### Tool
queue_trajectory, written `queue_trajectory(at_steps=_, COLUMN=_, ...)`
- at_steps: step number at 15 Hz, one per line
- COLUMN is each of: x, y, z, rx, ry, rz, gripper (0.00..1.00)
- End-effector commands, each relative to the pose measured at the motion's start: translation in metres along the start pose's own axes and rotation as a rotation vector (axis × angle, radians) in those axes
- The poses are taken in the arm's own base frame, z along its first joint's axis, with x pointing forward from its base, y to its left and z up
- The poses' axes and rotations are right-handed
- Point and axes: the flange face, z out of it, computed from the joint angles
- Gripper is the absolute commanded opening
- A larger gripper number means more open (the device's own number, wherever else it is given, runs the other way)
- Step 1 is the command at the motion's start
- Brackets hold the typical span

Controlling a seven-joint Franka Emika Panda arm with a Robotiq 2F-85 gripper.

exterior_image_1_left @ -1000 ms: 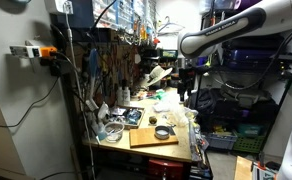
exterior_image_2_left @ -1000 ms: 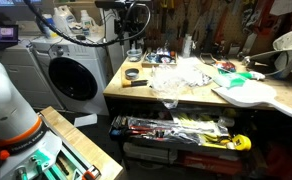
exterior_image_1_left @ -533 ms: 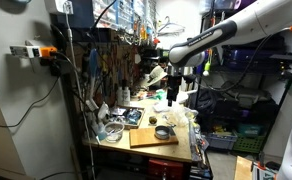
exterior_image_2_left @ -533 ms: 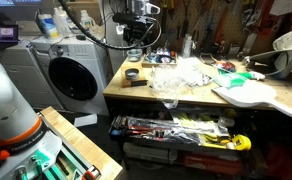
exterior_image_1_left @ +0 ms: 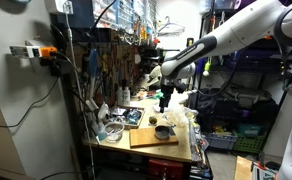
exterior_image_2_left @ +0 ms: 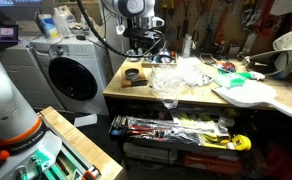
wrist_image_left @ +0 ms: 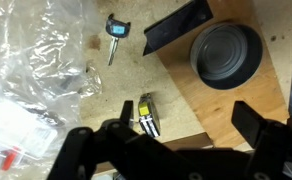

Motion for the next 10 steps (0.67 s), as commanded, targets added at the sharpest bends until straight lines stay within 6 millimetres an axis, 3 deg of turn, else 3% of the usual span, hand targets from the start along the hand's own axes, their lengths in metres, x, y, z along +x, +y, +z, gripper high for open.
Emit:
queue_trajectory(at_steps=1, x=0.002, y=0.001, z=0.001, rx=0.001, ry=-0.001, rz=-0.001, gripper=1.0)
queue_trajectory(at_steps=5, x=0.004, y=0.002, z=-0.001, rx=0.0, ry=0.005, rz=-0.001, gripper=1.0)
queue_trajectory(at_steps=10, x=0.024, y=0.009, z=0.028, rx=-0.001, ry=-0.003, rz=-0.087, gripper=1.0)
